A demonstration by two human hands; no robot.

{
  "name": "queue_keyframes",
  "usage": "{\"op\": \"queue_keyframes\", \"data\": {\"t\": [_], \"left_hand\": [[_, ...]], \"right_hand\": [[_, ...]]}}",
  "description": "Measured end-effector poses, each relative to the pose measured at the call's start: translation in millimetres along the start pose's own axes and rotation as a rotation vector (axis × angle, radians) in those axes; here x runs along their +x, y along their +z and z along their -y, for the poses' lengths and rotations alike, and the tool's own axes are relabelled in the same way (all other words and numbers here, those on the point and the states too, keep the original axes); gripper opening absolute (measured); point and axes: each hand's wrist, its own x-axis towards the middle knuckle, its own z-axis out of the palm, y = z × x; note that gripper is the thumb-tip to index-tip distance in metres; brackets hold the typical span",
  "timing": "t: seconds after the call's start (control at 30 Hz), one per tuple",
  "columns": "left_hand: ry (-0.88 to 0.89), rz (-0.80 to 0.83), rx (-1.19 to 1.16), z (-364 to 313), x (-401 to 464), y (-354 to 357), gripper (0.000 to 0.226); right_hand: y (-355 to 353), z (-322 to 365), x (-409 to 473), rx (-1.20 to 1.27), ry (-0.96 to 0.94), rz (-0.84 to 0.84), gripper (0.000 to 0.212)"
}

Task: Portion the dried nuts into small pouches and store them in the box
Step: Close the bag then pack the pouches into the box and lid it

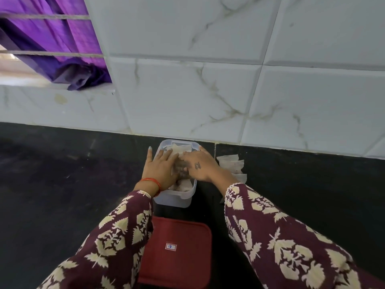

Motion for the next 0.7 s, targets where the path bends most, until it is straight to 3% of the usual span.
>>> {"op": "queue_keyframes", "data": {"t": [0.1, 0.33, 0.43, 0.53, 0.7], "left_hand": [[0.05, -0.231, -0.196, -1, -8, 0, 0.054], [0.104, -0.529, -0.702, -68, -18, -12, 0.044], [0.115, -0.466, -0.857, -106, -20, -1, 0.04], [-0.018, -0.29, -0.958, -130, -18, 19, 0.043], [-0.214, -0.094, -0.932, -140, -5, 42, 0.047]], "right_hand": [[-10, -10, -17, 0.385, 0.056, -0.149, 0.041], [-36, -58, -83, 0.619, 0.214, -0.459, 0.034], [-21, -79, -106, 0.589, 0.418, -0.586, 0.038], [2, -89, -120, 0.514, 0.554, -0.587, 0.04], [23, -91, -120, 0.394, 0.466, -0.446, 0.026]]}}
